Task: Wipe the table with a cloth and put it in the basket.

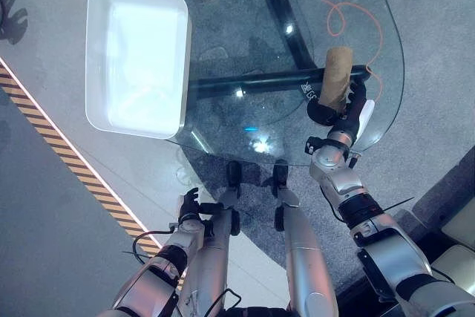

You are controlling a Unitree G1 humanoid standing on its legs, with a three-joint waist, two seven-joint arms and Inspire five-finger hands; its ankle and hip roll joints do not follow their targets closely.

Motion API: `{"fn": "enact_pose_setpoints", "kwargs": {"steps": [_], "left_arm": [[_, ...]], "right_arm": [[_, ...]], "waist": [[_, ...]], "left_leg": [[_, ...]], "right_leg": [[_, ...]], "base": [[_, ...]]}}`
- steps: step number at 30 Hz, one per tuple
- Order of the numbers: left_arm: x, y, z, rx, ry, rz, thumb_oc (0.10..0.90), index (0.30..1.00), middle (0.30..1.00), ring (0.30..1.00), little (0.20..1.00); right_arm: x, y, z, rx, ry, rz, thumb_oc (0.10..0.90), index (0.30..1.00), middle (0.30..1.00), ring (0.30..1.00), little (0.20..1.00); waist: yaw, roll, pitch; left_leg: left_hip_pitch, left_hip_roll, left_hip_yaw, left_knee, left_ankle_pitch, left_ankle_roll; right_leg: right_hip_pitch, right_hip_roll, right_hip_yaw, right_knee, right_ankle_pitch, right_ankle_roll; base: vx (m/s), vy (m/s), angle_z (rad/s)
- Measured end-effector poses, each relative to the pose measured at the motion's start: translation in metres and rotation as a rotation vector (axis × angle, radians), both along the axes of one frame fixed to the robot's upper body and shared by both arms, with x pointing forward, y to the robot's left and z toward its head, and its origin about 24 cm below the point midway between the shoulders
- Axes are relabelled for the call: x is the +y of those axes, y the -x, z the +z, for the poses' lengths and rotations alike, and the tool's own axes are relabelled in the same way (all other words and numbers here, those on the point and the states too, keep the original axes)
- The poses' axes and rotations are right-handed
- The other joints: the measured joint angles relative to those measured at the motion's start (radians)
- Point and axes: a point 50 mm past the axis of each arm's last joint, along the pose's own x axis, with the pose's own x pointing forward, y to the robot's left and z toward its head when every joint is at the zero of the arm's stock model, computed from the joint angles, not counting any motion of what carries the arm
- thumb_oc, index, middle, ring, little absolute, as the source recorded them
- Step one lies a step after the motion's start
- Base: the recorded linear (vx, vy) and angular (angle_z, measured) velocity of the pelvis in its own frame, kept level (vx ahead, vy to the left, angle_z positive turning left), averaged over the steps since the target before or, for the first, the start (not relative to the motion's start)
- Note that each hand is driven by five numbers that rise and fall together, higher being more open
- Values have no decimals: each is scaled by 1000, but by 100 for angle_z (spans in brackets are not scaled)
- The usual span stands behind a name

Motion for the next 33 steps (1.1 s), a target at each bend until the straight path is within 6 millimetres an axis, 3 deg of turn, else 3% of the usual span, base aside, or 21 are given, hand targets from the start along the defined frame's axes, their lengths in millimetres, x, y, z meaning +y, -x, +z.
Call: {"fn": "enact_pose_setpoints", "kwargs": {"steps": [10, 18, 28, 29, 30, 31, 32, 33], "left_arm": [[-8, -20, 19, -54, 16, -9, 800, 900, 900, 900, 900], [-9, -19, 17, -27, 45, 13, 800, 900, 900, 900, 900], [-7, -26, 24, -48, 47, 19, 800, 900, 900, 900, 900], [-8, -26, 24, -50, 49, 20, 800, 900, 900, 900, 900], [-7, -27, 25, -51, 51, 21, 800, 900, 900, 900, 900], [-6, -27, 25, -51, 49, 23, 800, 900, 900, 900, 900], [-5, -27, 25, -54, 47, 24, 800, 900, 900, 900, 900], [-4, -28, 26, -57, 47, 24, 800, 900, 900, 900, 900]], "right_arm": [[-6, -8, 26, -47, 26, -66, 800, 900, 900, 900, 900], [-7, -10, 11, 77, 80, -88, 800, 900, 900, 900, 900], [-10, -16, 23, 103, 114, -81, 800, 900, 900, 900, 900], [-10, -17, 23, 111, 122, -75, 726, 836, 836, 836, 826], [-10, -17, 23, 112, 124, -71, 726, 836, 836, 836, 826], [-10, -17, 23, 113, 125, -65, 391, 549, 549, 549, 491], [-11, -17, 24, 111, 126, -65, 355, 519, 519, 519, 455], [-13, -17, 25, 107, 129, -71, 262, 439, 439, 439, 362]], "waist": [[-2, 0, 0], [-5, 0, 0], [-16, 0, -1], [-18, -1, -1], [-19, -1, -1], [-23, -1, -1], [-26, -1, -1], [-26, -1, -1]], "left_leg": [[-95, 1, -1, 57, -4, -3], [-135, -1, -4, 73, -5, -3], [-169, -2, -20, 100, -5, -3], [-170, -2, -22, 103, -5, -3], [-170, -3, -23, 104, -5, -3], [-172, -3, -24, 107, -5, -3], [-177, -2, -27, 113, -6, -3], [-180, -2, -29, 115, -6, -3]], "right_leg": [[-84, -1, 0, 39, 0, -3], [-122, -3, 0, 55, 0, -1], [-142, -4, -7, 67, -2, -6], [-142, -5, -11, 69, -2, -6], [-142, -6, -16, 69, -2, -6], [-142, -7, -20, 70, -2, -6], [-143, -6, -22, 71, -2, -6], [-145, -6, -22, 71, -1, -7]], "base": [[1, 3, 0], [0, 0, 0], [8, 2, 3], [10, -3, 4], [11, 0, 4], [10, 3, 4], [12, 4, 4], [9, 5, 3]]}}
